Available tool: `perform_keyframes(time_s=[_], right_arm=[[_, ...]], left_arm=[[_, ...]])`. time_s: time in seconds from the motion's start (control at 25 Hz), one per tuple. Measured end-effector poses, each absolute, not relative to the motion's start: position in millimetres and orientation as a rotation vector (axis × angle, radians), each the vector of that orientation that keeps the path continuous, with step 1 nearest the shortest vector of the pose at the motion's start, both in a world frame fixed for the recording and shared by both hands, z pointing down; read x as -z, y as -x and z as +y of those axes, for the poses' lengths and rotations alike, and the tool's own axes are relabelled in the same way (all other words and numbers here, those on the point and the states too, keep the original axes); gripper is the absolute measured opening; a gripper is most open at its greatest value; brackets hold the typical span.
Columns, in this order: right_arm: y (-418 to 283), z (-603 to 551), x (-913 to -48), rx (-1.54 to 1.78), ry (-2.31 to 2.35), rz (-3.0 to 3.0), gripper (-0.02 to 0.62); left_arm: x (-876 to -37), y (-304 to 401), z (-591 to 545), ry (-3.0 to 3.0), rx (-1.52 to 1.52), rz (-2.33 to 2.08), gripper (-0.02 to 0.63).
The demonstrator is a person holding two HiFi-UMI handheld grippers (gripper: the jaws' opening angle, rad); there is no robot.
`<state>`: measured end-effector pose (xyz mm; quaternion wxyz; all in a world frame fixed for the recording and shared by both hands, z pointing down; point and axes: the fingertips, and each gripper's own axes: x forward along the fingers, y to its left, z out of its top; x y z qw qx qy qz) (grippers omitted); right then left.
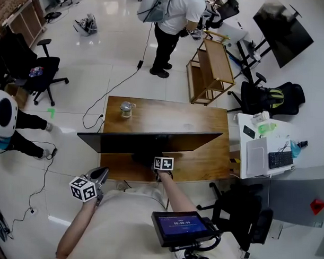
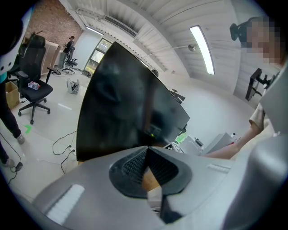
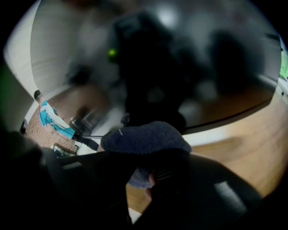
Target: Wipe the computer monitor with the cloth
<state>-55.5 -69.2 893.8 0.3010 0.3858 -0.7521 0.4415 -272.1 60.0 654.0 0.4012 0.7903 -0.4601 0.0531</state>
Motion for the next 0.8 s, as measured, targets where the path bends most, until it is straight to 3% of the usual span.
perform_keyframes(time_s=[0.8], right_arm=[[143,-51,-894,-1.006,-0.944,-2.013,0.086]], left_arm=[[-662,328,76,-2.025,-0.101,-1.157,0.003]])
